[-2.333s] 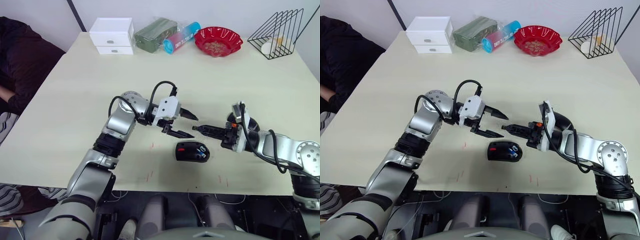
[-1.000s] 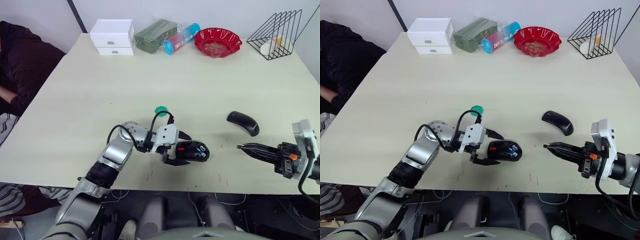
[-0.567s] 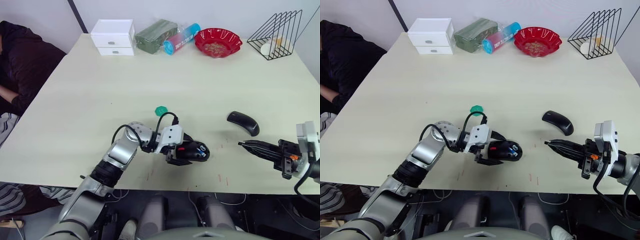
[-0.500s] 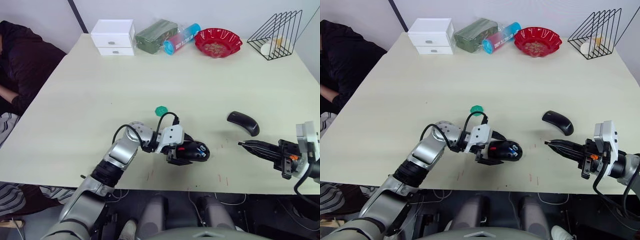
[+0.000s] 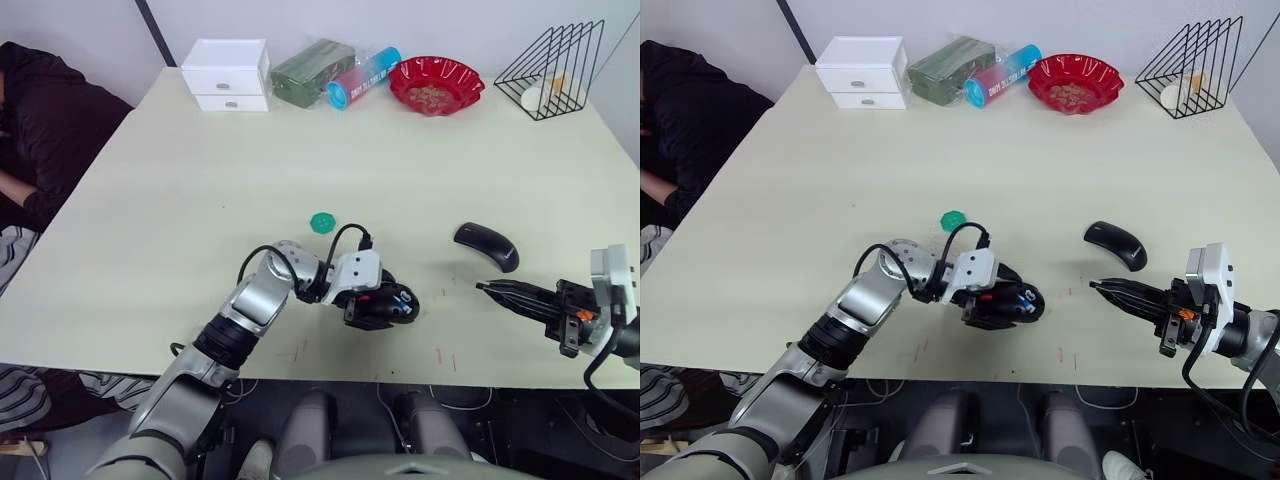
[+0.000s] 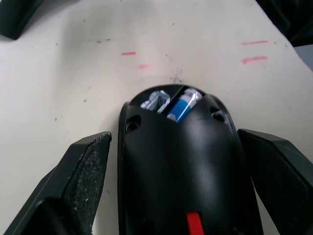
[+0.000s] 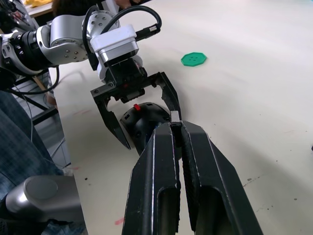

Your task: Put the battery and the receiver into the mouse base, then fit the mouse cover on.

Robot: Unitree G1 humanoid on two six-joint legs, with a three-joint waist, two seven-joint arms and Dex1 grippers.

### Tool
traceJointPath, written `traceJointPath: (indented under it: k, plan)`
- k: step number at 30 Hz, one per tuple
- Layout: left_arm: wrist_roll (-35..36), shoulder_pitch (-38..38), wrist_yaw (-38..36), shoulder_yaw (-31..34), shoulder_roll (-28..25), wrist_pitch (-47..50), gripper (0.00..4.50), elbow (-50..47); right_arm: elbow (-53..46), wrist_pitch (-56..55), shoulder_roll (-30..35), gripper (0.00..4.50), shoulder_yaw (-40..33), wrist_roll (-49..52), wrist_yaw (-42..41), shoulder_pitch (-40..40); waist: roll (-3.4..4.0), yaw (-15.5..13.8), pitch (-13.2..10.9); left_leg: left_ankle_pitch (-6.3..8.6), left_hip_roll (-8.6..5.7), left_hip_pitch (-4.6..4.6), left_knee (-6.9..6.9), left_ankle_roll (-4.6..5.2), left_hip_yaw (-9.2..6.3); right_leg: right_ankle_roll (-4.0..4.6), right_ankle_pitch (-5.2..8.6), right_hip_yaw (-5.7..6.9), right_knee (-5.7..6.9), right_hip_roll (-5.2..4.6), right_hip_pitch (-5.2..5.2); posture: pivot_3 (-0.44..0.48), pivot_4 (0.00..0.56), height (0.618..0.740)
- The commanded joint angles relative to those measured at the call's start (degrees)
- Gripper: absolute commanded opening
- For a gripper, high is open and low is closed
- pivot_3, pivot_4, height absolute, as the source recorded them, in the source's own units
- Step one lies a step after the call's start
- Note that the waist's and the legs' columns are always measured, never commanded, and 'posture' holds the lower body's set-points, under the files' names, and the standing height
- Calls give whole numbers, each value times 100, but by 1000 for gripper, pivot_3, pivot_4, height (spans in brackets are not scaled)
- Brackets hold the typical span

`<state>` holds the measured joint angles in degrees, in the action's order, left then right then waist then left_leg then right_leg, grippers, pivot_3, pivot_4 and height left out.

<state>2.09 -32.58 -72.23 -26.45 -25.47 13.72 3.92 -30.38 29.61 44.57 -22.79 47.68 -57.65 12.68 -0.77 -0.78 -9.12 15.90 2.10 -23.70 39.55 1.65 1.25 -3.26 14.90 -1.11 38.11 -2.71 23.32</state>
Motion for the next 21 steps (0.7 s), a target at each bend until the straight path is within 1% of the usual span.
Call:
traceJointPath:
  k: [1, 6, 8, 10, 11, 17, 21]
  plan:
    - [-11, -40, -29, -30, -79, 106, 4382, -169, -135, -118, -55, 0, -42, 44, 42, -76, 0, 1, 0, 0, 0, 0, 0, 0, 0, 0, 0, 0, 0, 0, 0, 0, 150, 740]
    - [33, 4, -15, -10, -126, 148, 4382, -228, -139, -122, -77, 0, 4, -2, 68, -118, 0, 0, 0, 0, 0, 0, 0, 0, 0, 0, 0, 0, 0, 0, 0, 0, 150, 740]
    - [55, 11, 33, 19, -95, 166, 3870, -219, -147, -147, -75, 0, 22, -49, 73, -118, 0, 0, 0, 0, 0, 0, 1, 0, 0, 0, 0, 0, 0, 0, 0, 0, 150, 740]
    - [66, 8, 81, 28, -49, 192, 3069, -199, -158, -146, -72, 0, 35, -69, 113, -140, 0, -1, 0, 0, 0, 0, 1, 0, 0, 0, 0, 0, 0, 0, 0, 0, 150, 740]
    - [66, 6, 95, 26, -35, 198, 2905, -189, -159, -141, -70, 0, 39, -75, 127, -152, 0, -1, 0, 0, 0, 0, 1, 0, 0, 0, 0, 0, 0, 0, 0, 0, 150, 740]
    - [178, 68, 109, 19, 56, 326, 2907, -258, -147, -138, -66, 0, 43, -122, 127, -163, 0, 0, 0, 0, 0, 0, 2, 0, 0, 0, 0, 0, 0, 0, -1, 0, 150, 740]
    - [87, 46, 163, 10, 27, 258, 2907, -233, -201, -43, 13, 0, 124, -251, 253, -198, 1, 0, 1, 0, 0, 0, 2, 0, 0, 0, 0, 0, 1, 0, -1, 0, 150, 740]
